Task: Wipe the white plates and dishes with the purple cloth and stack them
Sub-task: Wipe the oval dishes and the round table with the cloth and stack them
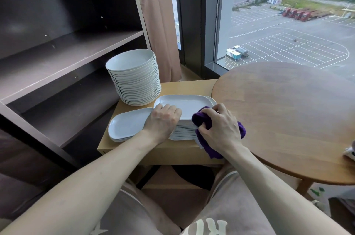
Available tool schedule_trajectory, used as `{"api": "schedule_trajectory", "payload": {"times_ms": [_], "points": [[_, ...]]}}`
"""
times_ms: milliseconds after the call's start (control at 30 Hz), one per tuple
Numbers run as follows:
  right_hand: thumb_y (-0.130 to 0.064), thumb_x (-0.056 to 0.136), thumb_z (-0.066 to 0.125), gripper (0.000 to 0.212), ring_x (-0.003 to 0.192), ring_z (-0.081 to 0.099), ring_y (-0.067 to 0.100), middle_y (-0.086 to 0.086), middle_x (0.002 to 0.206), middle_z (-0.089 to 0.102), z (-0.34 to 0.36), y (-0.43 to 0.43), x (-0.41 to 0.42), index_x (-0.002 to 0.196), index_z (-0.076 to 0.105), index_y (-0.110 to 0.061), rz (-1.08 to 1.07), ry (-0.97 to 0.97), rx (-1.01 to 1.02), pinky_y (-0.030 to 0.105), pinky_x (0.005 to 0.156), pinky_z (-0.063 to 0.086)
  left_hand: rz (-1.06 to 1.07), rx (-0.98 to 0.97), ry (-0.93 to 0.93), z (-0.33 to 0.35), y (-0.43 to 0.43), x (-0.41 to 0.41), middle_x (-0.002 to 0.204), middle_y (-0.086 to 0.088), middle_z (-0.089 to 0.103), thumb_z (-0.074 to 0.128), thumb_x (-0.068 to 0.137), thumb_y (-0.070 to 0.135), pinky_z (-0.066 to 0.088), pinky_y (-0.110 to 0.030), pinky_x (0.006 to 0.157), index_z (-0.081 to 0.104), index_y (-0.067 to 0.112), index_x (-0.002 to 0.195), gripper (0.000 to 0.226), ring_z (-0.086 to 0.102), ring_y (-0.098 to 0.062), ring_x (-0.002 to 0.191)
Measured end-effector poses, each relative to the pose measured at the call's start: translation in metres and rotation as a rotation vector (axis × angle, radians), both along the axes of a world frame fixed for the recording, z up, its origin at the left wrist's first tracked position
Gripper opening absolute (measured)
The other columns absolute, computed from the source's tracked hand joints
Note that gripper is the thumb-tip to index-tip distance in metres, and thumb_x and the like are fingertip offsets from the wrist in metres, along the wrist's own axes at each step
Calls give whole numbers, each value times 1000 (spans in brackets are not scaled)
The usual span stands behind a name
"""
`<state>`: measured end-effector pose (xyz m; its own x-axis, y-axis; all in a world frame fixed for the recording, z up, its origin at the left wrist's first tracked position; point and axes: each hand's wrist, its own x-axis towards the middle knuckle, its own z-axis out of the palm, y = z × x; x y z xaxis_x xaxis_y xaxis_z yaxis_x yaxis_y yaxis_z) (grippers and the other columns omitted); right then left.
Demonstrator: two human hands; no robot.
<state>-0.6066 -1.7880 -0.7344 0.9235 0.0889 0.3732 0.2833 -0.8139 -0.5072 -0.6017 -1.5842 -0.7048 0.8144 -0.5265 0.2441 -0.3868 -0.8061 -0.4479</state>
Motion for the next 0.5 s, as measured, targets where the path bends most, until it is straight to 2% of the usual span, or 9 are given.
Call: {"api": "schedule_trajectory", "payload": {"times_ms": [133, 233, 333, 500], "points": [[-27, 83, 70, 26, 92, 49, 22, -4, 105, 52, -3, 1, 2, 109, 69, -25, 17, -5, 0, 39, 80, 40, -9, 36, -45, 8, 12, 2, 62, -1, 52, 83, 53, -3, 35, -29, 48, 58, 15, 68, 35, 52, -20, 54], [-28, 82, 69, 26, 92, 51, 24, -5, 105, 52, -5, 2, 2, 108, 68, -26, 18, -9, 2, 39, 79, 39, -52, 34, -81, 15, 25, 3, 60, -3, 51, 72, 44, -11, 33, -29, 46, 57, 12, 67, 36, 51, -22, 52], [-29, 82, 70, 27, 95, 53, 26, -2, 107, 54, -6, 5, 1, 109, 69, -26, 37, -3, -20, 40, 81, 42, -65, 21, -117, 22, 44, 3, 63, -6, 52, 67, 50, -11, 34, -31, 47, 57, 11, 70, 31, 52, -26, 54], [-30, 83, 71, 26, 95, 52, 26, -3, 106, 52, -8, 9, 2, 108, 69, -25, 64, 11, -77, 37, 80, 37, 71, -43, -87, 19, 85, -9, 67, -5, 50, 86, 52, -5, 38, -34, 48, 54, 10, 73, 41, 51, -26, 59]]}}
